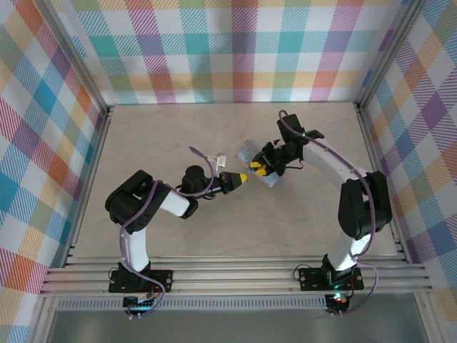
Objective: Unlock the padlock with the key
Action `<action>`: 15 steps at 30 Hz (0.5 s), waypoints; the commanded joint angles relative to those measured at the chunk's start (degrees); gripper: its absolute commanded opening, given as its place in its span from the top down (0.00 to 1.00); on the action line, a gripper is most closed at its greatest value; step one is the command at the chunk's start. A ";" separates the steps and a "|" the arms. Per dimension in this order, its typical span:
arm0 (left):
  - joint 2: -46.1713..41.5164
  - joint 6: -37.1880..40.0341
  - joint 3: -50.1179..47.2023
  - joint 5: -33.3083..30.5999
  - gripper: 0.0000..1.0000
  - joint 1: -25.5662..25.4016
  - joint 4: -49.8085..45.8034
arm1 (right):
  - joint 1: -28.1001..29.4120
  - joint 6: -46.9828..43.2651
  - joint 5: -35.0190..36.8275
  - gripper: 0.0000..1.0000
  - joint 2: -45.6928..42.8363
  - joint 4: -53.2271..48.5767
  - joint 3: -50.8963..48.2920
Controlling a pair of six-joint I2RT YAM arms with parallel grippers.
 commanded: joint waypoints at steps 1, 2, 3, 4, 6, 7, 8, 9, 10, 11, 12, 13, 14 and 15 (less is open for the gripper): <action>1.14 -0.57 1.54 1.56 1.00 0.44 4.32 | -0.30 -0.48 -1.08 1.00 -1.55 0.87 -0.12; 1.23 -0.65 1.67 1.49 1.00 0.40 4.44 | -0.28 -0.56 -1.24 1.00 -1.54 0.93 -0.19; 1.34 -0.75 1.75 1.52 1.00 0.42 4.54 | -0.30 -0.53 -1.40 1.00 -1.49 1.04 -0.17; 1.42 -0.82 1.86 1.50 1.00 0.41 4.67 | -0.27 -0.53 -1.51 1.00 -1.47 1.03 -0.13; 1.51 -1.02 1.95 1.58 1.00 0.41 5.19 | -0.30 -0.62 -1.69 1.00 -1.27 0.94 -0.04; 1.51 -0.97 2.02 1.65 1.00 0.40 5.20 | -0.29 -0.62 -1.78 1.00 -1.14 0.94 -0.04; 1.51 -1.01 2.07 1.81 1.00 0.45 5.20 | -0.30 -0.62 -1.90 1.00 -1.10 0.91 -0.04; 1.40 -0.97 2.04 1.79 1.00 0.45 5.20 | -0.30 -0.62 -2.08 1.00 -0.96 1.04 0.00; 1.51 -0.93 2.03 1.88 1.00 0.41 5.28 | -0.34 -0.62 -2.26 1.00 -0.94 1.04 0.05; 1.51 -0.95 2.10 1.90 1.00 0.41 5.29 | -0.30 -0.62 -2.38 1.00 -0.88 1.08 0.05; 1.55 -0.99 2.05 1.98 1.00 0.41 5.29 | -0.27 -0.71 -2.60 1.00 -0.78 1.11 0.14; 1.69 -0.99 2.16 1.99 1.00 0.45 5.29 | -0.30 -0.75 -2.74 1.00 -0.78 1.06 0.23; 1.78 -0.93 2.29 2.01 1.00 0.40 5.29 | -0.27 -0.83 -2.88 1.00 -0.77 0.95 0.27; 1.94 -0.93 2.34 1.99 1.00 0.40 5.29 | -0.30 -0.96 -3.12 1.00 -0.82 0.81 0.31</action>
